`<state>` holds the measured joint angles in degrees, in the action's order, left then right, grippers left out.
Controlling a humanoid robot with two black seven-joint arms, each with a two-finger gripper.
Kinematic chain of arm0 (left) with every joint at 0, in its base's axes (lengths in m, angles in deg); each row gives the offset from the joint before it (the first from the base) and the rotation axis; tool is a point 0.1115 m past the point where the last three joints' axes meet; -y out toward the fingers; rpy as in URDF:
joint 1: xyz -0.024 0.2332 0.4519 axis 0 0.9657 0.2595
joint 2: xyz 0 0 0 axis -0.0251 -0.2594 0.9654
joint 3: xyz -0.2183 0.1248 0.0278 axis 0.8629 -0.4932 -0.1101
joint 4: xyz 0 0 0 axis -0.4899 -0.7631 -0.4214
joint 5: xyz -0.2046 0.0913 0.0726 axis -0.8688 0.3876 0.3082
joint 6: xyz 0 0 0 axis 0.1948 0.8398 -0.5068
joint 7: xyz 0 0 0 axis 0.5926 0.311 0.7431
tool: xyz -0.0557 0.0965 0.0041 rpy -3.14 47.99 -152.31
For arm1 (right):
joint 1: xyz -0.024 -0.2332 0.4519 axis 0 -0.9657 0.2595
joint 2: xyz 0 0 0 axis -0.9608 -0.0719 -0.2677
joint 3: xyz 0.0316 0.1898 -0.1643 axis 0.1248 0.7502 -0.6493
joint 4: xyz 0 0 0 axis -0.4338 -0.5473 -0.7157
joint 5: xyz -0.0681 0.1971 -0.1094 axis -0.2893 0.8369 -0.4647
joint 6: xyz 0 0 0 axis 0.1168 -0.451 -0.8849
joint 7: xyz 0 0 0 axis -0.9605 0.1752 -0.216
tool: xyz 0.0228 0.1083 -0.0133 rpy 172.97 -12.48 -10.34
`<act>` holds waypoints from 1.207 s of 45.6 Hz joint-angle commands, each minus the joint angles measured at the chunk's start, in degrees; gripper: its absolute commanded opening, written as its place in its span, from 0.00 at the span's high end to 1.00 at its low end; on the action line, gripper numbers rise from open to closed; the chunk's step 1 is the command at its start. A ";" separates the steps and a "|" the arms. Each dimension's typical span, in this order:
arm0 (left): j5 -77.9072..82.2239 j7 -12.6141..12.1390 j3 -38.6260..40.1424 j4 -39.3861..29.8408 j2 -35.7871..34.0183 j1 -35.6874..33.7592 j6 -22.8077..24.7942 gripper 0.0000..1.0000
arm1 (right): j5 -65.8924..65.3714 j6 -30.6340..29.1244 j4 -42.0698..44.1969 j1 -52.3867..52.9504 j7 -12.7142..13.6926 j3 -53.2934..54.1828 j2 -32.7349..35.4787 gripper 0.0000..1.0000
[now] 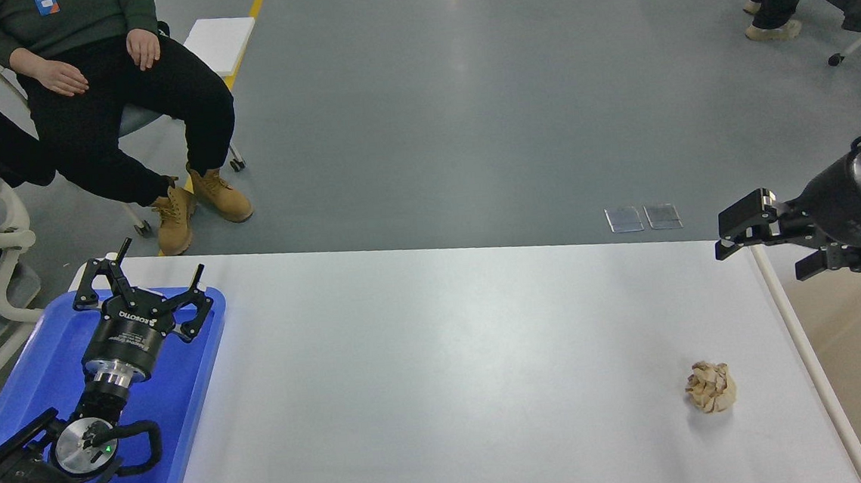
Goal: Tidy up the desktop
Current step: 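Lower the open right gripper onto the crumpled beige paper ball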
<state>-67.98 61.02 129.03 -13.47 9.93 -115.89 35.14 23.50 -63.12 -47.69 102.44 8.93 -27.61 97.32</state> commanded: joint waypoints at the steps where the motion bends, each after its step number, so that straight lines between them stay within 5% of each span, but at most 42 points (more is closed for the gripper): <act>1: 0.00 0.00 0.00 0.00 0.00 0.00 0.00 0.01 | -0.01 -0.36 0.72 -1.02 -0.02 2.53 3.55 0.00; 17: 0.00 0.00 0.00 0.00 0.00 0.00 0.00 0.01 | -0.45 0.87 0.72 -3.82 -0.19 3.14 2.41 0.00; 26: 0.00 0.00 0.00 0.00 0.09 0.00 0.00 0.01 | -10.27 15.98 0.72 -13.76 -0.28 3.41 -2.86 0.00; 55: 0.00 0.00 0.00 0.00 0.00 0.00 0.00 0.01 | -13.89 26.89 7.49 -33.27 -0.54 7.45 -13.77 0.00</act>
<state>-67.97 61.02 129.03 -13.47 9.95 -115.89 35.14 10.37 -39.50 -44.06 75.25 8.43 -20.35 85.61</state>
